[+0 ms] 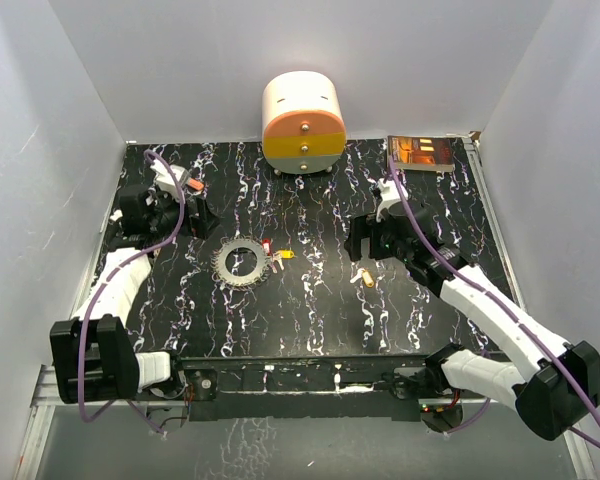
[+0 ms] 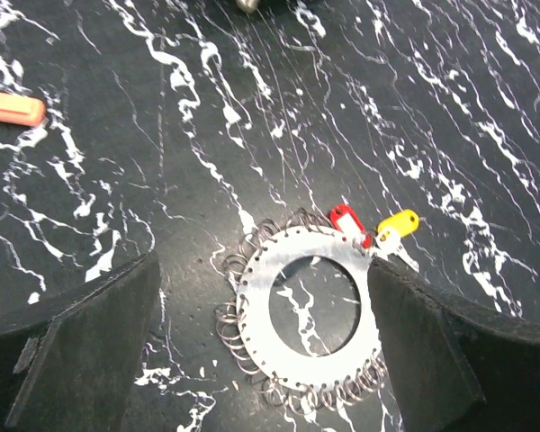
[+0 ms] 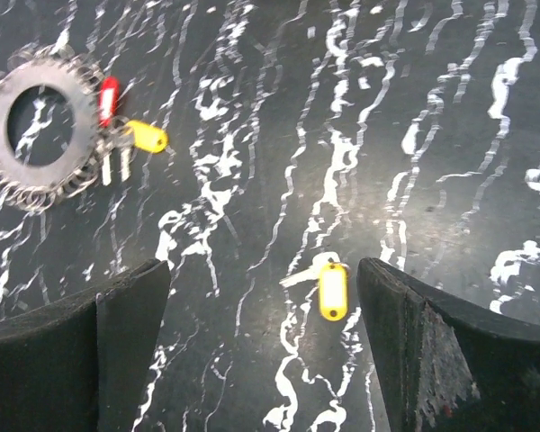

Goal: Put the keys on the keyring

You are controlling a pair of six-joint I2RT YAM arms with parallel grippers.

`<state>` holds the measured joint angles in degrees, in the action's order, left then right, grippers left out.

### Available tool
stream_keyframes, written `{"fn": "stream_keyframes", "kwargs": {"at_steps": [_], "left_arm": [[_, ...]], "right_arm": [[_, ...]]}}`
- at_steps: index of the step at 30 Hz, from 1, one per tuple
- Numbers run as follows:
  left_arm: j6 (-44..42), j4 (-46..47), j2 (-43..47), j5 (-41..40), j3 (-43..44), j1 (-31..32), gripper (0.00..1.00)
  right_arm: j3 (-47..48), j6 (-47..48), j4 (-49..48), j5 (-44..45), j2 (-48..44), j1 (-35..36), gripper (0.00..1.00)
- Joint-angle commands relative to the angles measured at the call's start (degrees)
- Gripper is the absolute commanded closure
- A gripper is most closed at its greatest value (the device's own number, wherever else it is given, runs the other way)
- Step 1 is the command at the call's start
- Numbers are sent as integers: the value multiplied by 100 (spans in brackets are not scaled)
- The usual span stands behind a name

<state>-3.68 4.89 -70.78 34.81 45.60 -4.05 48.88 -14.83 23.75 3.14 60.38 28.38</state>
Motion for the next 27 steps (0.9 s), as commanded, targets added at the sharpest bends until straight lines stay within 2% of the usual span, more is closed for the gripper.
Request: {"fn": "stream_keyframes", "kwargs": {"at_steps": [1, 5, 10, 16, 18, 22, 27], "left_arm": [[-444, -681, -238, 558, 410, 15, 3], [-646, -804, -245, 501, 367, 112, 4], [-755, -653, -54, 358, 130, 136, 4], [-745, -656, -54, 301, 80, 139, 4], [-722, -663, -43, 285, 97, 141, 4], [-668, -681, -24, 158, 120, 141, 4], [-662, -704, -37, 69, 81, 136, 4]], "right_arm": [[-112, 182, -721, -1208, 85, 1, 12], [-248, -69, -1133, -1938, 419, 101, 35], [-252, -192, -1668, -1879, 890, 694, 45], [374, 150, -1757, -1069, 1889, 1768, 48], [622, 234, -1786, -967, 2186, 1880, 50], [946, 311, -1830, -1099, 2707, 1946, 61], [1315, 254, -1841, -1155, 3291, 2059, 62]]}}
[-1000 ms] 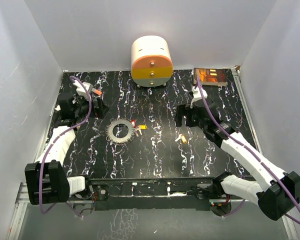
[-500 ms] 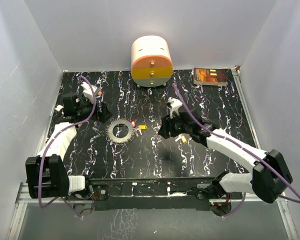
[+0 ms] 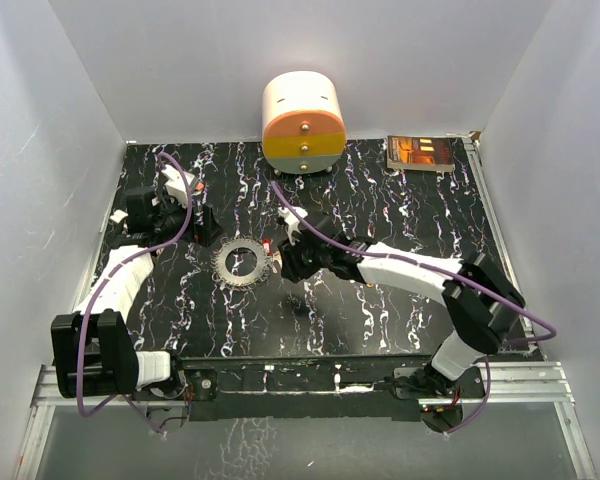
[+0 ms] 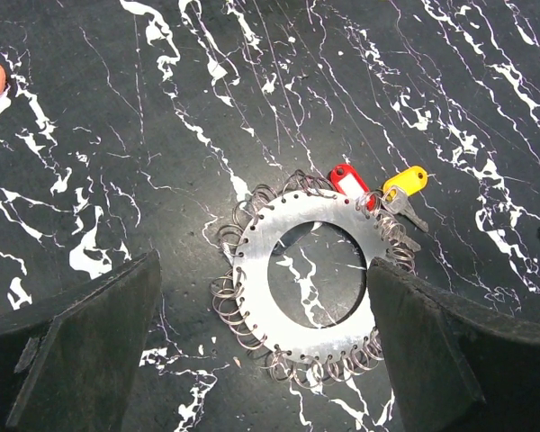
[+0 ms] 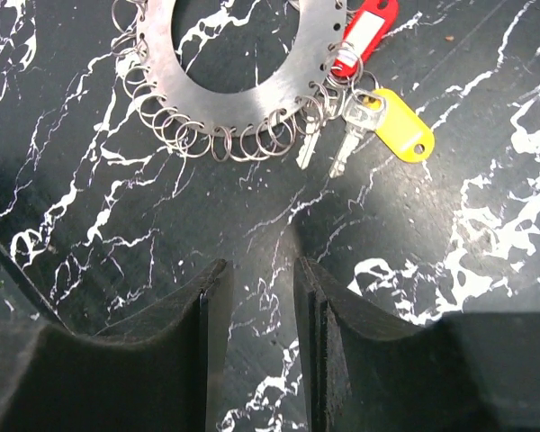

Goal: Put the keys on the keyring

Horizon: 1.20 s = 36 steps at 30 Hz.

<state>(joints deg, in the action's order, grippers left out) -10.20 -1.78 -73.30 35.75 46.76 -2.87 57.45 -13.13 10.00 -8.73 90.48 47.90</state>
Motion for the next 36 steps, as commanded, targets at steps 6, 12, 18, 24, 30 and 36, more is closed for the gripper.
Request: {"fn": "stream_keyframes", "kwargs": {"at_steps": [6, 12, 18, 24, 30, 36], "left_arm": [[-69, 11, 239, -101, -143, 13, 4], [-124, 17, 333, -178, -201, -1, 4], [-159, 44, 373, -192, -263, -2, 4], [-177, 63, 373, -205, -290, -2, 4], [-194, 59, 394, -228, -296, 3, 4], [-195, 68, 394, -226, -304, -2, 4]], "right_arm": [[974, -35, -446, 6, 899, 236, 59], [1325, -132, -497, -146, 1363, 294, 60], [1490, -224, -540, -238, 1565, 299, 61], [1658, -246, -551, -400, 1715, 306, 64], [1750, -303, -520, -538, 1981, 316, 67], [1720, -363, -657, -542, 2100, 317, 67]]}}
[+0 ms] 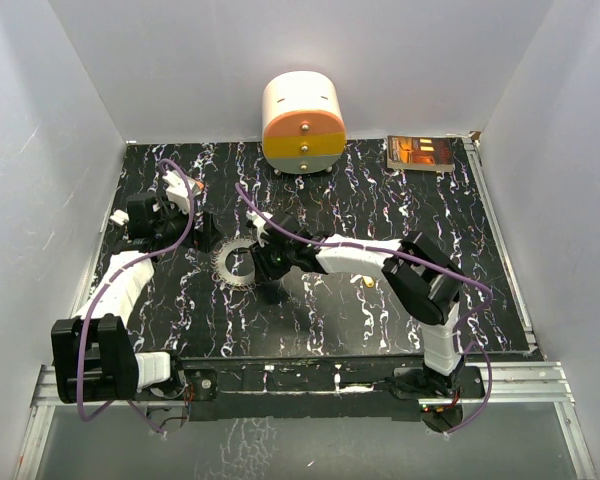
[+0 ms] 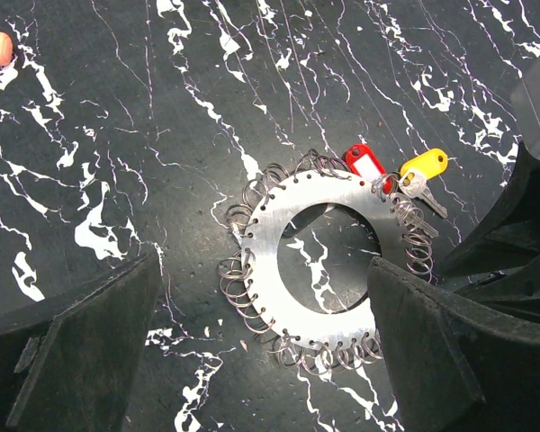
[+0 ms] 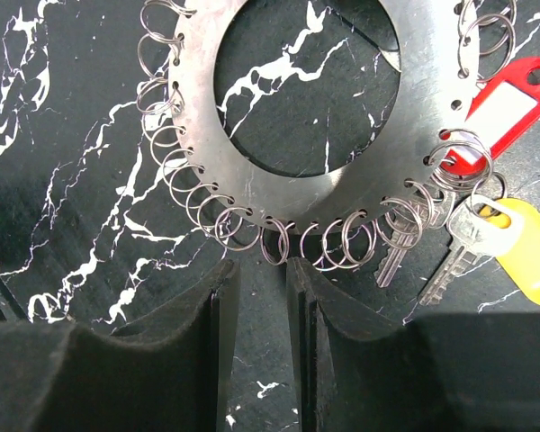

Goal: Put the keys on the keyring

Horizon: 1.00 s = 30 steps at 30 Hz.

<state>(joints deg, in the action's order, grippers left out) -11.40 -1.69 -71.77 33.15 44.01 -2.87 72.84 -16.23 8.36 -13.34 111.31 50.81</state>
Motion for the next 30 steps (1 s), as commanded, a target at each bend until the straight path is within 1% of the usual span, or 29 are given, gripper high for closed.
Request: {"fn": "stream_keyframes", "kwargs": {"at_steps": [1, 24, 27, 30], "left_arm": [[-79, 63, 242, 32, -29, 3, 4], [-119, 72, 250, -1, -56, -2, 4], [-122, 83, 250, -6, -55, -2, 4], [-117, 79, 250, -11, -55, 0, 4]], "right_arm": [[203, -51, -493, -81, 41, 26, 67], [385, -106, -554, -98, 386, 33, 67], [427, -112, -562, -101, 424, 35, 69], [457, -122, -565, -100, 456, 34, 75]]}}
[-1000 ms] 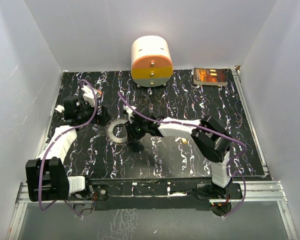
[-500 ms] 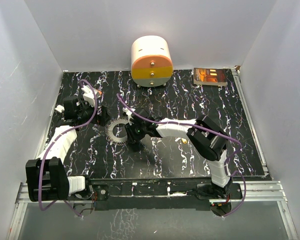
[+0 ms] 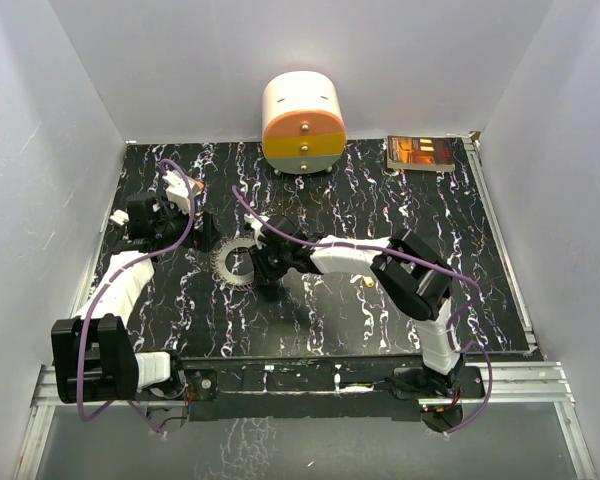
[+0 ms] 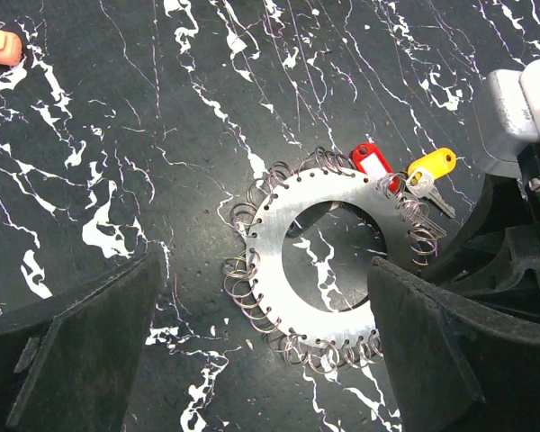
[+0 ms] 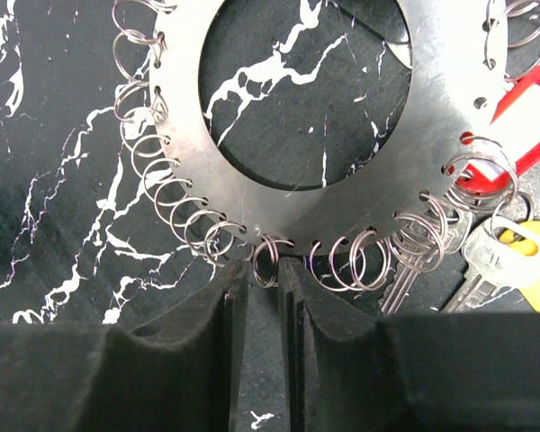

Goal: Put the keys on the keyring

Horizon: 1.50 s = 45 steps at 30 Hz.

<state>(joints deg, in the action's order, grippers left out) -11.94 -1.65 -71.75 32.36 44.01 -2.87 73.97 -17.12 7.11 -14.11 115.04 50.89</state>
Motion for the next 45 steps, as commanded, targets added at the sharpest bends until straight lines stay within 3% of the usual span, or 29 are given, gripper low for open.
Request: {"fn": "stream_keyframes", "kwargs": {"at_steps": [1, 9, 14, 25, 34, 45], "left_arm": [[-63, 77, 244, 69, -52, -2, 4], [-76, 15, 266, 97, -24, 2, 4], [-88, -257, 363, 349, 144, 1, 4], [13, -1292, 493, 2015, 964, -2, 4], [39, -1821, 617, 2440, 1489, -3, 3], [427, -1712, 663, 3037, 1605, 44, 3]], "right_arm": [[353, -36, -438, -14, 92, 26, 77], [363, -37, -439, 30, 124, 26, 92], [275, -32, -458, 178, -10, 21, 92], [206, -65, -575, 464, -690, 26, 92], [162, -63, -694, 668, -1244, 26, 92], [313, -158, -576, 730, -1809, 25, 92]]}}
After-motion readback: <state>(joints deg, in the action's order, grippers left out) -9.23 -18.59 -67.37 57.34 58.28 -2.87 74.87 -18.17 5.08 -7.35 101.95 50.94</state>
